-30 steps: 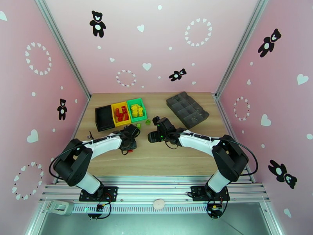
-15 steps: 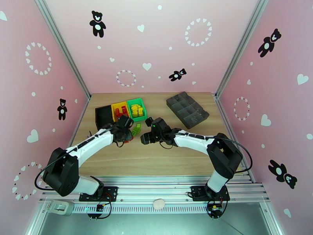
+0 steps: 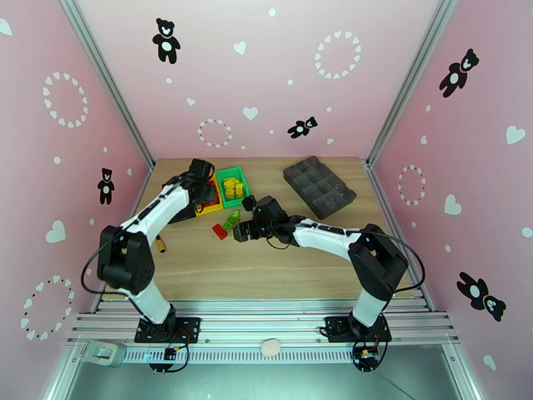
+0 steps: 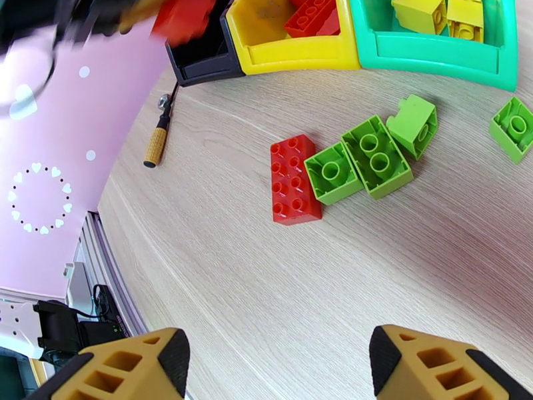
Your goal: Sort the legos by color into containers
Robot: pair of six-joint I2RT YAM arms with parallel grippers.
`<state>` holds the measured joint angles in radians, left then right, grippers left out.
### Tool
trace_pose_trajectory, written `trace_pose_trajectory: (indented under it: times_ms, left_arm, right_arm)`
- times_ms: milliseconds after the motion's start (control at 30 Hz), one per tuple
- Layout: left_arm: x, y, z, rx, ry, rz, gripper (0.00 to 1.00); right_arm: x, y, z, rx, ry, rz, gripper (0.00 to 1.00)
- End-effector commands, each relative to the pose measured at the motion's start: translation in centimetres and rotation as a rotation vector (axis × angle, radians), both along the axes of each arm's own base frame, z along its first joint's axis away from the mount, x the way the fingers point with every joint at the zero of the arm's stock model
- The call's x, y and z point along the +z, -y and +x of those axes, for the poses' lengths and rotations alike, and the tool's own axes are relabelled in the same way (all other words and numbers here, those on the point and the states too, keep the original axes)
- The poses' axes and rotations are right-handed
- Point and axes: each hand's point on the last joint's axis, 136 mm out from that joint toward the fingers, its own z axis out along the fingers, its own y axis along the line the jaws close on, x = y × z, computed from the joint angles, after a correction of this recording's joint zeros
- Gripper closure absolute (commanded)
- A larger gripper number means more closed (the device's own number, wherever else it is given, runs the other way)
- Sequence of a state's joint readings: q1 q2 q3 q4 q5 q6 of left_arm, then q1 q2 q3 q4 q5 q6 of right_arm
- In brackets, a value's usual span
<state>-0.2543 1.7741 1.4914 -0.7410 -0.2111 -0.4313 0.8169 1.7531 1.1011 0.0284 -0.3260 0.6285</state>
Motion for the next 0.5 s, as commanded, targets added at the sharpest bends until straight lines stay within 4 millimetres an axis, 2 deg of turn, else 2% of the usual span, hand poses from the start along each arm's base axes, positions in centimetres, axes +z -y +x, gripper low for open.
trace_pose_trajectory:
  times_ms: [0, 233, 333, 467]
  left_arm:
    - [-0.4, -0.8, 1.8, -0.002, -0.032, 0.055, 0.67]
    - [-1.5, -1.6, 5.2, 0.018, -0.067, 0.106, 0.64]
    - [-1.9, -1.7, 5.7, 0.023, -0.077, 0.107, 0.51]
    - [-1.4, -1.7, 5.6, 0.028, -0.068, 0.102, 0.29]
  right_arm:
    - [0.7, 0.5, -0.3, -0.005, 0.017, -0.006, 0.24]
    - [0.9, 2.3, -0.9, -0.031, 0.047, -0.044, 0.24]
    - [1.1, 2.8, -1.1, -0.035, 0.057, -0.055, 0.24]
    - [1.2, 3.2, -1.2, -0.038, 0.064, -0.065, 0.24]
